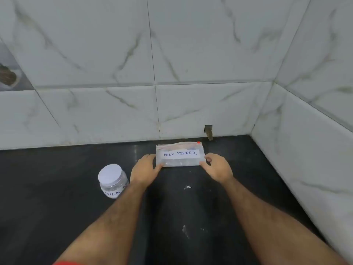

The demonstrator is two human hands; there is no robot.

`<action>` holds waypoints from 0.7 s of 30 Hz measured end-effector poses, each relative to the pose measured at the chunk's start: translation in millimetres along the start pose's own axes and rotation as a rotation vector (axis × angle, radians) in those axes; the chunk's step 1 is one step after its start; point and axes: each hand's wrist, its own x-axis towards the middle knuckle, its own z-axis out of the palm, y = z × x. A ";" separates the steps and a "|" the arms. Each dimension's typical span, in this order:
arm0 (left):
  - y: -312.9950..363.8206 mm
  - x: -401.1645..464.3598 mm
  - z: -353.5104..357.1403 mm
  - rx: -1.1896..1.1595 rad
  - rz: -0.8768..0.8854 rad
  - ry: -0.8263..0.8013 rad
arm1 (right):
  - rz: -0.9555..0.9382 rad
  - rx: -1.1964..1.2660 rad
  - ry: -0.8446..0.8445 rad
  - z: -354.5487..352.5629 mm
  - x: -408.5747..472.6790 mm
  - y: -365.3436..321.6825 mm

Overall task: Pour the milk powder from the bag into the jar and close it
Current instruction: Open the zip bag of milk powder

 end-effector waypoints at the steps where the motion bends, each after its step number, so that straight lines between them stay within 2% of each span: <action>1: 3.1 8.3 1.4 -0.016 -0.024 0.004 | 0.026 0.056 0.006 -2.0 12.7 2.8; 7: 11.2 57.3 21.5 -0.073 -0.170 -0.033 | 0.160 0.213 -0.052 -3.5 80.5 9.6; 15: -3.6 108.8 50.4 -0.190 -0.373 -0.027 | 0.324 0.197 -0.052 32.1 137.5 29.2; 21: -15.0 127.7 65.8 -0.234 -0.482 -0.031 | 0.338 0.203 -0.032 42.9 147.7 32.8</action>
